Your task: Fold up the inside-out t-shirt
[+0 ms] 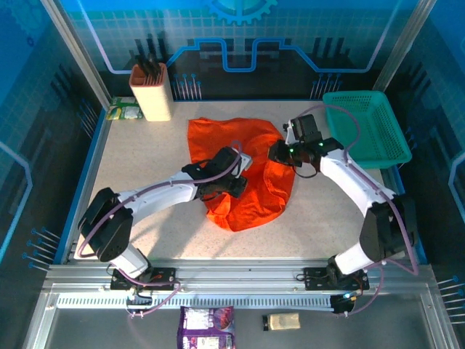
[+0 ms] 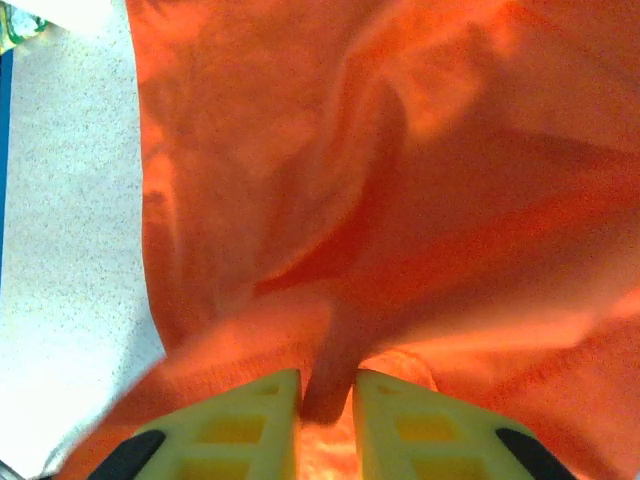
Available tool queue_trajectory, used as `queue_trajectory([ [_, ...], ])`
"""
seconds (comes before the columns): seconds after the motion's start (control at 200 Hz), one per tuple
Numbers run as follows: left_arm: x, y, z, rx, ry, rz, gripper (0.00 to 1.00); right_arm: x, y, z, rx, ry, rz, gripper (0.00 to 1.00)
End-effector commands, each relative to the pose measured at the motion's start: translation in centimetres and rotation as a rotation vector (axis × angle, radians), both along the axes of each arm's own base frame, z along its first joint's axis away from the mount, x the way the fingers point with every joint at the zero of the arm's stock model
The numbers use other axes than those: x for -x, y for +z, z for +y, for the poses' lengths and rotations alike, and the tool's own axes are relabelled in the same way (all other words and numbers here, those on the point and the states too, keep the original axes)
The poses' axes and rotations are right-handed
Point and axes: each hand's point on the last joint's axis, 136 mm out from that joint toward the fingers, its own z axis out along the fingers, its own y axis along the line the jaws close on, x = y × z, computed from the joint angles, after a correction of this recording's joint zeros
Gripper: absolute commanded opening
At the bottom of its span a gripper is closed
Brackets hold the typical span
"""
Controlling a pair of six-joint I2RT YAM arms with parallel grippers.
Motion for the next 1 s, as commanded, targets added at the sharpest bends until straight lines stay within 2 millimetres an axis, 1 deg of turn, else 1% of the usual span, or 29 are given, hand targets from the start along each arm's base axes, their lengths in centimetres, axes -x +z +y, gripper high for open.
queue_trajectory([
  [0.0,-0.2,4.3,-2.0,0.134,-0.035,-0.008,0.02,2.6,0.9,-1.3,0.051,0.011,-0.022,0.29],
  [0.05,-0.4,4.7,-2.2,0.146,-0.036,-0.002,0.02,3.7,0.7,-1.3,0.055,0.020,-0.018,0.33],
  [0.13,-0.8,5.4,-2.6,0.176,-0.037,-0.004,0.01,5.2,0.4,-1.0,0.059,0.038,-0.021,0.36],
  [0.24,-1.2,5.9,-2.7,0.196,-0.038,-0.005,0.01,6.8,0.1,-0.3,0.058,0.069,-0.026,0.36],
  [0.32,-1.3,6.2,-2.6,0.201,-0.037,-0.006,0.01,8.0,-0.2,0.8,0.045,0.112,-0.042,0.36],
  [0.365,-1.4,6.2,-2.5,0.196,-0.036,-0.008,0.01,8.5,-0.5,1.4,0.036,0.129,-0.048,0.34],
  [0.465,-1.4,6.4,-2.2,0.189,-0.032,-0.012,0.01,9.5,-1.3,2.9,0.006,0.167,-0.066,0.27],
  [0.48,-1.4,6.6,-2.1,0.191,-0.032,-0.015,0.01,9.6,-1.1,3.3,-0.003,0.175,-0.075,0.26],
  [0.49,-1.4,6.6,-2.1,0.190,-0.030,-0.015,0.01,10.0,-1.8,3.3,0.000,0.179,-0.065,0.26],
  [0.5,-1.4,6.6,-2.1,0.191,-0.030,-0.015,0.01,10.1,-2.1,3.5,-0.003,0.184,-0.066,0.25],
  [0.55,-1.4,7.1,-1.9,0.195,-0.027,-0.023,0.00,10.6,-2.8,4.5,-0.022,0.201,-0.084,0.23],
  [0.61,-1.3,7.5,-1.7,0.197,-0.024,-0.028,0.00,11.2,-4.1,5.6,-0.042,0.218,-0.098,0.20],
  [0.73,-1.2,8.2,-1.2,0.198,-0.012,-0.041,0.00,11.2,-5.7,7.9,-0.090,0.230,-0.179,0.15],
  [0.851,-1.0,8.7,-1.0,0.213,-0.009,-0.030,0.01,11.2,-6.5,10.3,-0.106,0.268,-0.293,0.13],
  [0.876,-0.9,8.9,-1.1,0.217,-0.009,-0.030,0.01,10.9,-6.2,11.0,-0.114,0.274,-0.329,0.13],
  [0.931,-0.7,9.1,-1.1,0.226,-0.009,-0.024,0.00,10.5,-6.6,11.7,-0.102,0.270,-0.367,0.12],
  [0.996,-0.6,9.3,-1.0,0.242,-0.002,-0.018,0.00,9.5,-7.1,12.6,-0.117,0.253,-0.391,0.12],
])
